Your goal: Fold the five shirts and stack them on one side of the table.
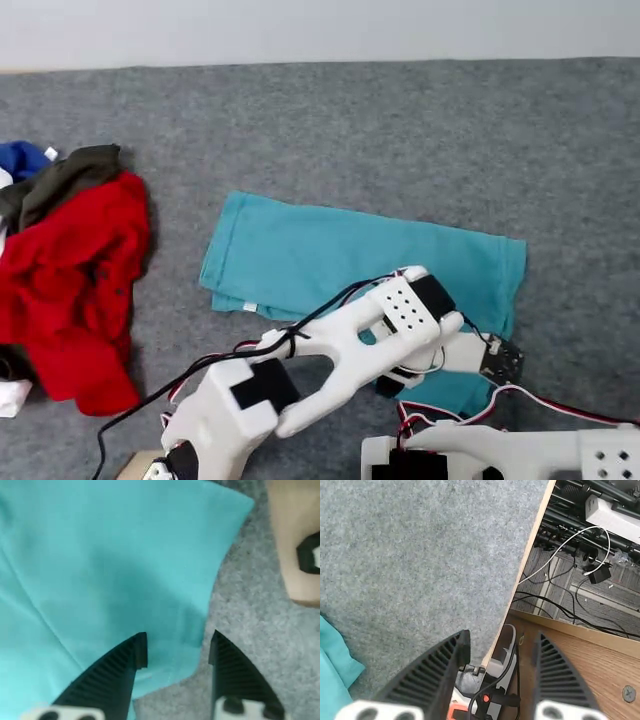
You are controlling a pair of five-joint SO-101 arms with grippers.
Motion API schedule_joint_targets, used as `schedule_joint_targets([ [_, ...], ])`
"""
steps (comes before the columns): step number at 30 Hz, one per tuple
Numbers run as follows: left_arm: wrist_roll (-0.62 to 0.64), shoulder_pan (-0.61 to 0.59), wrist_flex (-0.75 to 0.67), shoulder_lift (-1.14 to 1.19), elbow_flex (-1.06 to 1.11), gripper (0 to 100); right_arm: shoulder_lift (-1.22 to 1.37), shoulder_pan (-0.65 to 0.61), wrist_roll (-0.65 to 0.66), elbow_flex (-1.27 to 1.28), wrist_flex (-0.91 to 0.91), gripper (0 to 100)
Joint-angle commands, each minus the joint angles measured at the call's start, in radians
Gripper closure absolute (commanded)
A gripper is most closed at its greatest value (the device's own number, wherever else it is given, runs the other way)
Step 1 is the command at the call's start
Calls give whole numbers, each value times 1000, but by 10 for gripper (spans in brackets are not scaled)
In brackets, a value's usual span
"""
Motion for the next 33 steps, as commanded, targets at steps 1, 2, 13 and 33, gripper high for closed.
schedule_joint_targets([
  [1, -8, -8, -21, 17, -73, 786, -16, 1, 6, -58, 35, 786],
  [2, -8, -9, -23, 29, -87, 786, -16, 1, 6, -58, 36, 786],
  [13, -3, -11, -23, 58, -117, 791, -16, 1, 6, -58, 36, 786],
  [33, -3, -6, -3, 114, -165, 823, -16, 2, 6, -58, 36, 786],
])
